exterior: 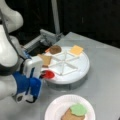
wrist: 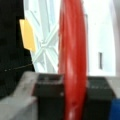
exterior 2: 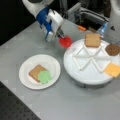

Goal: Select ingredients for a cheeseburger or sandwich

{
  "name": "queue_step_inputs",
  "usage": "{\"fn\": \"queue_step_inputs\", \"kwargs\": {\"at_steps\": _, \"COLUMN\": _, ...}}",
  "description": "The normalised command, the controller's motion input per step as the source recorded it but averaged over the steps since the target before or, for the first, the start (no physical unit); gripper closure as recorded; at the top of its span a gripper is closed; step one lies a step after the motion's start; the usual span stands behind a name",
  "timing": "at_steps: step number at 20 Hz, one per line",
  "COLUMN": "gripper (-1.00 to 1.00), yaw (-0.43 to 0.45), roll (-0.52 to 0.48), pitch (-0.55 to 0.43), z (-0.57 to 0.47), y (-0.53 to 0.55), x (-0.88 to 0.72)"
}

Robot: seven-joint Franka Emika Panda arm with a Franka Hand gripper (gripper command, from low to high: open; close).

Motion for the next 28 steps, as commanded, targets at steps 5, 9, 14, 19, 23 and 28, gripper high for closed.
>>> {"fn": "queue_step_inputs", "kwargs": {"at_steps": 5, "gripper": 1.0, "yaw": 0.158, "roll": -0.153, "pitch": 0.101, "z": 0.15, "y": -0.16, "x": 0.43}}
{"fn": "queue_step_inputs", "kwargs": {"at_steps": 9, "gripper": 1.0, "yaw": 0.21, "roll": -0.24, "pitch": 0.041, "z": -0.03, "y": -0.16, "x": 0.45}}
{"fn": "queue_step_inputs", "kwargs": {"at_steps": 14, "gripper": 1.0, "yaw": 0.3, "roll": -0.225, "pitch": 0.089, "z": -0.01, "y": -0.21, "x": 0.4}}
{"fn": "queue_step_inputs", "kwargs": {"at_steps": 19, "gripper": 1.0, "yaw": 0.359, "roll": -0.212, "pitch": 0.111, "z": 0.05, "y": -0.22, "x": 0.44}}
{"fn": "queue_step_inputs", "kwargs": {"at_steps": 23, "gripper": 1.0, "yaw": 0.339, "roll": -0.161, "pitch": 0.09, "z": -0.08, "y": -0.17, "x": 0.59}}
{"fn": "queue_step_inputs", "kwargs": {"at_steps": 28, "gripper": 1.0, "yaw": 0.347, "roll": -0.096, "pitch": 0.103, "z": -0.16, "y": -0.29, "x": 0.75}}
